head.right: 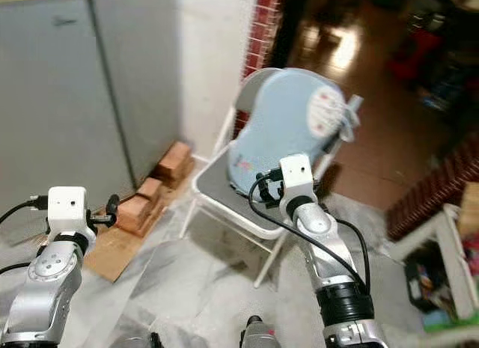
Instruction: Restocking fridge
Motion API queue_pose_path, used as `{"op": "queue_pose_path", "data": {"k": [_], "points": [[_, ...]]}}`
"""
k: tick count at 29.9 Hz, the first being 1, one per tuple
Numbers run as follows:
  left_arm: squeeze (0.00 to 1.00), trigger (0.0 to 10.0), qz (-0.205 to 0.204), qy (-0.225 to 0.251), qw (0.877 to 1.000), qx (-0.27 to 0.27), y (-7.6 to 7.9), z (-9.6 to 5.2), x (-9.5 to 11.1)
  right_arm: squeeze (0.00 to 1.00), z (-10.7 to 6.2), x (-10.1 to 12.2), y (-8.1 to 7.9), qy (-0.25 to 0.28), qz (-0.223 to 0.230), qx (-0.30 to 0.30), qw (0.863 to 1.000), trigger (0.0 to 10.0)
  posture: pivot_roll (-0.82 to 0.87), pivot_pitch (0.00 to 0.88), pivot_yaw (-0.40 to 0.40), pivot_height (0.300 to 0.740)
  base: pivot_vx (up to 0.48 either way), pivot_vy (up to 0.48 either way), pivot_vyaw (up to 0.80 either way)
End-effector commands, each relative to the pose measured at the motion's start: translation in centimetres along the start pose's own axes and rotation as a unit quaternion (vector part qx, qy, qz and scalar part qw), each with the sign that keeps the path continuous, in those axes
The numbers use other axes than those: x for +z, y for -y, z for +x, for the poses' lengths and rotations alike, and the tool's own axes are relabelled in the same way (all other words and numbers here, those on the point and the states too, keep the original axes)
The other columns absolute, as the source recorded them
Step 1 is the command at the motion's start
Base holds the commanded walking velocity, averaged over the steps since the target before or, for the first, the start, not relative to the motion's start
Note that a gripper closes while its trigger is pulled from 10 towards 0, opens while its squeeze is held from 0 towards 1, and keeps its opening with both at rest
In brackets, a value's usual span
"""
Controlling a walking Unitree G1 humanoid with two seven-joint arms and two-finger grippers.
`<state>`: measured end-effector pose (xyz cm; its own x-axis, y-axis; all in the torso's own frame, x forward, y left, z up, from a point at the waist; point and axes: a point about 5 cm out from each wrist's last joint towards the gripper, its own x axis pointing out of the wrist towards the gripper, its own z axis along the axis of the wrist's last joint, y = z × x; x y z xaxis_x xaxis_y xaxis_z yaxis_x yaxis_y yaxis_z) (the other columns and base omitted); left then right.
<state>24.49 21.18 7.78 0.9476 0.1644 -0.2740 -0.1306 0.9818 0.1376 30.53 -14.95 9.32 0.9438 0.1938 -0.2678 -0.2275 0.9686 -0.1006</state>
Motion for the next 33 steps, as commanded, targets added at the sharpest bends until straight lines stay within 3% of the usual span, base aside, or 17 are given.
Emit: {"op": "queue_pose_path", "data": {"k": [1,6,33], "points": [[0.00,10.0,-0.009,0.016,1.000,-0.012,0.50,0.08,0.68,0.00,-0.10,0.60,0.52,0.006,-0.005,-0.007,1.000,10.0,0.07,0.041,-0.099,0.740,0.000,0.480,-0.72],[0.00,10.0,-0.022,0.022,1.000,-0.004,0.30,0.21,0.80,0.00,-0.06,0.56,0.63,0.003,0.005,-0.007,1.000,10.0,0.07,0.042,-0.101,0.740,0.000,0.480,-0.54],[0.00,10.0,-0.038,0.028,0.999,-0.005,0.20,0.20,0.90,0.00,-0.47,0.03,0.76,-0.005,0.038,-0.015,0.999,10.0,0.07,0.051,-0.091,0.740,0.000,0.480,0.00]]}}
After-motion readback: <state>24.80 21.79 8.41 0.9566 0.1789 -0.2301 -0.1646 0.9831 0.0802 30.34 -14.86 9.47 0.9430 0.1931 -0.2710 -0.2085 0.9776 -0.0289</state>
